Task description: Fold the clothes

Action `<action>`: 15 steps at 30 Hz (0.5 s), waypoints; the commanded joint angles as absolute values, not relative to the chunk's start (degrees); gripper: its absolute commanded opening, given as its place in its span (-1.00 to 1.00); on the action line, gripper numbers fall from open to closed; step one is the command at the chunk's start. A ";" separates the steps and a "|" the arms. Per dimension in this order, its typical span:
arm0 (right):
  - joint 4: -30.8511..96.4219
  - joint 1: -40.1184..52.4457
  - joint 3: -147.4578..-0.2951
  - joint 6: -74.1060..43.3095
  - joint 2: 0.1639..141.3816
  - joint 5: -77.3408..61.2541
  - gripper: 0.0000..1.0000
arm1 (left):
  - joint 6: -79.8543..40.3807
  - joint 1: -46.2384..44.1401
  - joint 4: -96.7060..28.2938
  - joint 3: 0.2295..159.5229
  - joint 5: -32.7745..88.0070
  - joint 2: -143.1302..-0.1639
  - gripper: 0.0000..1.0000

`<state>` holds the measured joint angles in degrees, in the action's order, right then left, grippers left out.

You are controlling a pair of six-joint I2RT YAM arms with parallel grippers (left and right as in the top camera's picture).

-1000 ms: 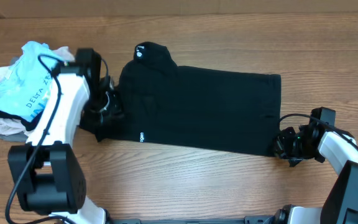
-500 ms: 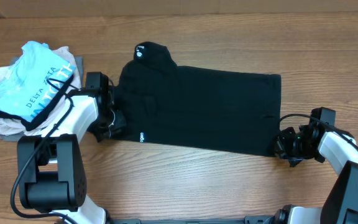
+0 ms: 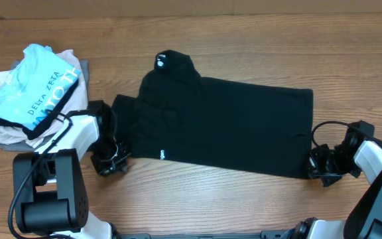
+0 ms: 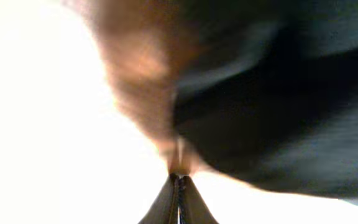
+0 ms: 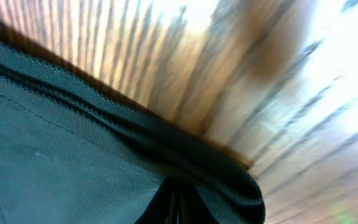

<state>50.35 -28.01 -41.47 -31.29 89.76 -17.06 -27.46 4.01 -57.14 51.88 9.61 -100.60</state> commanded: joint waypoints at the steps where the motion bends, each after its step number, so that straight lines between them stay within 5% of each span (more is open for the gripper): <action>1: 49.98 -29.02 -42.63 -29.56 90.72 -12.03 -0.92 | -26.79 4.08 -57.49 49.50 7.88 -100.12 -0.91; 4: 49.87 -28.99 -42.63 -29.52 90.72 -12.03 -0.92 | -26.06 4.10 -57.58 50.04 10.22 -95.46 -0.88; 10: 49.65 -28.99 -42.63 -29.54 90.72 -12.08 -0.92 | -23.64 4.16 -57.87 54.59 9.63 -83.90 -0.18; 15: 49.60 -28.99 -42.63 -29.52 90.72 -12.99 -0.92 | -19.59 4.16 -51.83 54.33 4.91 -82.35 0.15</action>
